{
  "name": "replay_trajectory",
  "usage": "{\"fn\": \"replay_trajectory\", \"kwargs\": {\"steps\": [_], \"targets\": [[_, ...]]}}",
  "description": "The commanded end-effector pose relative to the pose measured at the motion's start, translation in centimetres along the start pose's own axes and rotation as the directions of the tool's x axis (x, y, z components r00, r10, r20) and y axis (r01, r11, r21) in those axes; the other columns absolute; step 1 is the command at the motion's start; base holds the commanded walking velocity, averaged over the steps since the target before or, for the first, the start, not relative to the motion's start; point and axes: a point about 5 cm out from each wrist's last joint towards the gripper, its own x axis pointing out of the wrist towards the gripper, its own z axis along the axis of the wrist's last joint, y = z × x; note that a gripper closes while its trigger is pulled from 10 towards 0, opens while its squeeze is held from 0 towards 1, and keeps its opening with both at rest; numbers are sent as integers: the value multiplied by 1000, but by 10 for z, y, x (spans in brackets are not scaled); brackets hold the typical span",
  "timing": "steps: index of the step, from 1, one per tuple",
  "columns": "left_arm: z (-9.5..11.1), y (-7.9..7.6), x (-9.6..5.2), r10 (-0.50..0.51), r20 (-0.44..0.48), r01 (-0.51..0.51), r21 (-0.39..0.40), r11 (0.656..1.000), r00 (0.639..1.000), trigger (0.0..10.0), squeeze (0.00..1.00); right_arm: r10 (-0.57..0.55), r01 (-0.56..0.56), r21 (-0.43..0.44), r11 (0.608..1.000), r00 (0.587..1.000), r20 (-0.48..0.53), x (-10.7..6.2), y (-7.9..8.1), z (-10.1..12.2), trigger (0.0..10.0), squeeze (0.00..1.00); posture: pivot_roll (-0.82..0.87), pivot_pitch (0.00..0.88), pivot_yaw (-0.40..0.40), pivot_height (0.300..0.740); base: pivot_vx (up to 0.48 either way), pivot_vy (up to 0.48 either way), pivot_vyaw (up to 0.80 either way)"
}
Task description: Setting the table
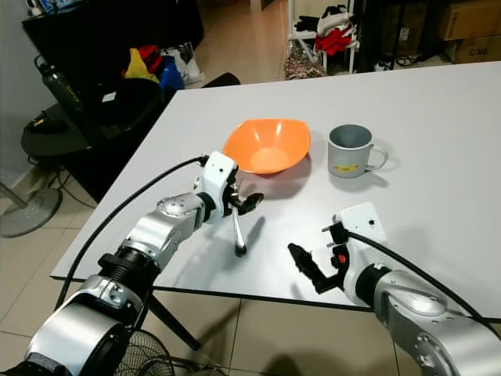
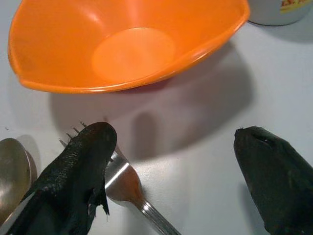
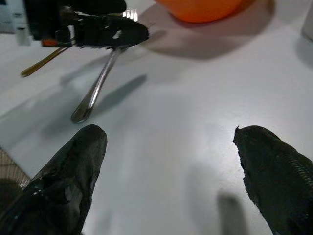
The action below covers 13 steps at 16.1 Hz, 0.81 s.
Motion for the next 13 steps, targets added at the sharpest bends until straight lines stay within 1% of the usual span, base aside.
{"fn": "replay_trajectory", "kwargs": {"steps": [1,2,4,5,7,8,9,10,12,13], "targets": [[4,11,-5,56,-15,-57,-30,998,998,10000,0,73,-73,-30,997,997,12,-4,7,4,10000,1000,-61,0,228,727,0,0,0],[3,12,-7,59,-33,-61,-56,997,998,10000,0,100,-100,-49,994,995,0,-6,7,4,10000,1000,-59,0,224,727,0,0,0],[-6,14,-10,81,-105,-89,-69,994,991,10000,0,147,-149,-81,986,989,-29,-8,9,4,10000,1000,-58,0,218,727,0,0,0],[-9,16,-11,91,-125,-101,-78,992,988,10000,0,166,-169,-93,981,985,-40,-9,11,4,10000,1000,-56,0,213,727,0,0,0],[-14,13,-11,67,-147,-86,-128,988,987,10000,0,208,-214,-112,970,976,-64,-10,13,4,10000,1000,-50,0,196,727,0,0,0],[-20,6,-11,16,-176,-49,-181,982,984,10000,0,231,-241,-126,962,969,-88,-10,13,3,10000,1000,-45,0,180,727,0,0,0],[-27,3,-11,1,-212,-45,-200,979,977,10000,0,244,-258,-137,956,964,-108,-11,12,2,10000,1000,-45,0,169,727,0,0,0],[-34,3,-12,11,-253,-61,-188,980,967,10000,0,254,-270,-145,952,960,-120,-10,12,3,10000,1000,-43,0,160,727,0,0,0],[-40,4,-14,25,-290,-85,-197,977,957,10000,0,274,-294,-161,942,952,-135,-10,12,4,10000,1000,-41,0,153,727,0,0,0],[-41,5,-14,32,-297,-96,-204,974,954,6784,0,280,-303,-170,938,949,-143,-10,12,5,10000,1000,-40,0,150,727,0,0,0]]}}
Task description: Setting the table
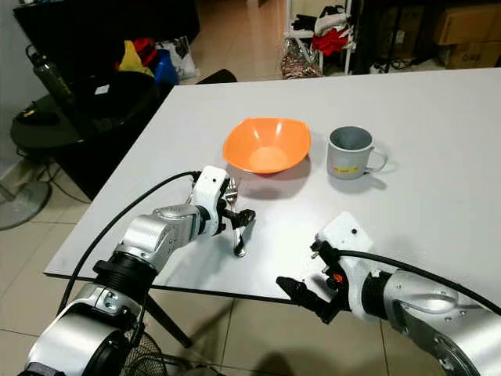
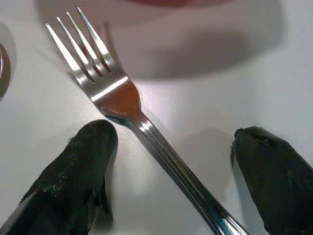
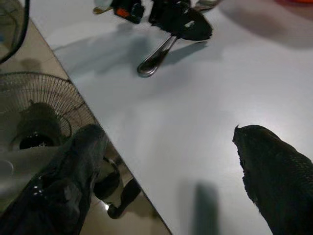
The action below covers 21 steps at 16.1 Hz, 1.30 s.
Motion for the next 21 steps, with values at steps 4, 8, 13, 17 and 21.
{"fn": "replay_trajectory", "kwargs": {"steps": [4,8,13,17,21], "targets": [[-19,16,-1,66,-94,-70,-41,997,993,0,0,79,-79,-47,996,997,-19,0,5,2,10000,0,-42,0,139,727,0,0,0],[-19,20,-2,104,-93,-100,45,994,990,0,0,97,-98,-64,993,995,-19,-2,5,3,10000,0,-44,0,135,727,0,0,0],[-20,28,-5,133,-82,-124,98,987,988,0,0,109,-111,-82,990,994,-25,-1,4,4,10000,0,-40,0,121,727,0,0,0],[-23,35,-9,125,-90,-104,213,972,988,0,0,113,-115,-93,989,993,-22,0,4,5,10000,0,-37,0,117,727,0,0,0],[-22,39,-13,90,-78,-65,274,959,993,0,0,108,-109,-93,990,994,-16,0,5,5,10000,0,-36,0,127,727,0,0,0]]}}
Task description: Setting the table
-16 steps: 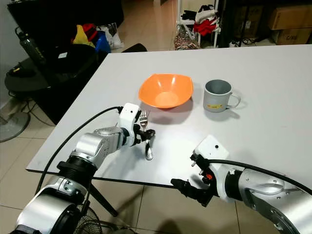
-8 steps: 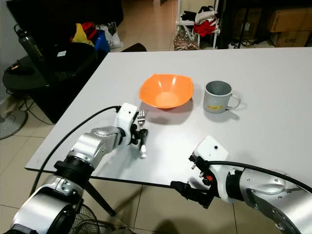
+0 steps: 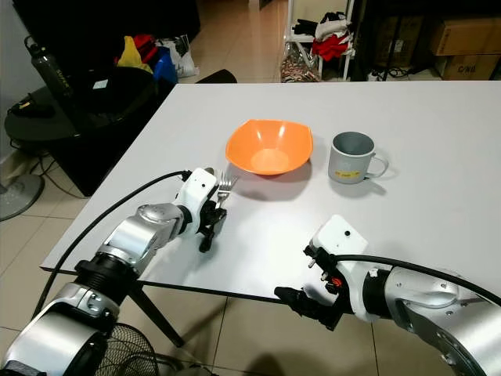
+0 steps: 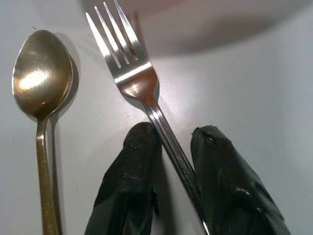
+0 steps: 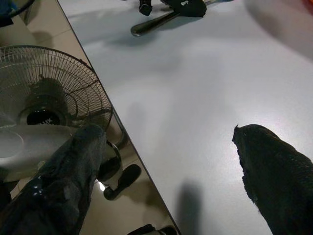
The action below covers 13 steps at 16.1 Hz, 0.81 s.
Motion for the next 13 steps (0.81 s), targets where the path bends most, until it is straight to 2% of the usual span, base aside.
{"fn": "replay_trajectory", "kwargs": {"steps": [1,5,7,11,13], "targets": [[-18,6,-2,10,-69,-9,5,1000,998,0,0,24,-24,-17,1000,1000,17,2,4,3,10000,0,-36,0,130,727,0,0,0],[-24,9,-8,-20,-66,22,36,999,998,0,0,9,-9,-9,1000,1000,25,2,6,2,10000,0,-41,0,148,727,0,0,0],[-28,11,-11,0,-75,1,21,1000,997,0,0,3,-3,-5,1000,1000,26,2,6,1,10000,0,-40,0,154,727,0,0,0],[-34,19,-17,93,-86,-97,-46,994,992,0,0,-1,1,-1,1000,1000,30,4,7,0,10000,0,-29,0,154,727,0,0,0],[-34,17,-19,101,-75,-108,-98,989,992,0,0,-1,1,-3,1000,1000,31,5,6,1,10000,0,-23,0,148,727,0,0,0]]}}
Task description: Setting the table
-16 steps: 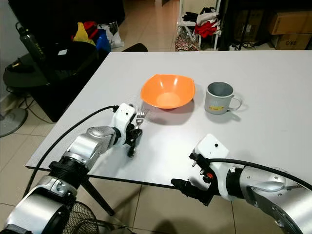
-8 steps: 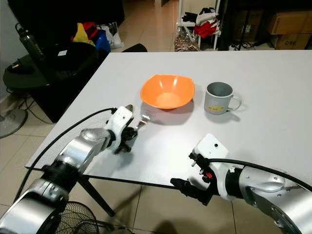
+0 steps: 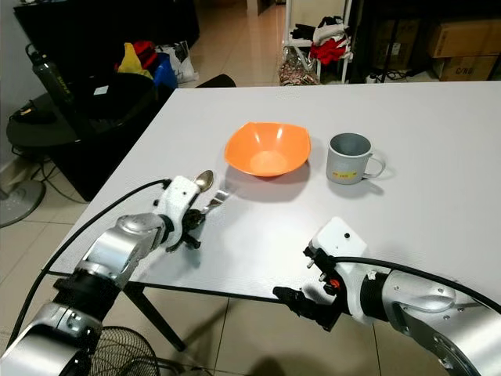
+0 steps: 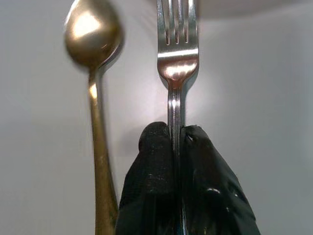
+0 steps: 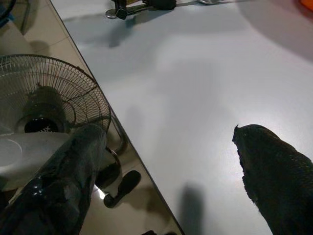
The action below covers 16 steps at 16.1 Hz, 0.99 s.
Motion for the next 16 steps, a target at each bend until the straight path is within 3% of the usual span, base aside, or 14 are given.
{"fn": "replay_trajectory", "kwargs": {"steps": [1,7,12,16], "targets": [[-10,1,0,12,-27,-14,-72,997,1000,0,0,16,-16,-24,1000,1000,14,2,4,3,10000,0,-20,0,144,727,0,0,0],[2,-25,12,-41,7,41,-255,966,999,0,0,14,-14,-36,999,1000,3,3,1,4,10000,0,-23,0,136,727,0,0,0],[7,-20,17,58,2,-53,-357,933,998,0,0,12,-12,-39,999,1000,-2,2,1,3,10000,0,-29,0,135,727,0,0,0],[7,-15,17,131,-14,-126,-379,917,991,0,0,11,-11,-42,999,1000,-1,3,0,4,10000,0,-28,0,134,727,0,0,0]]}}
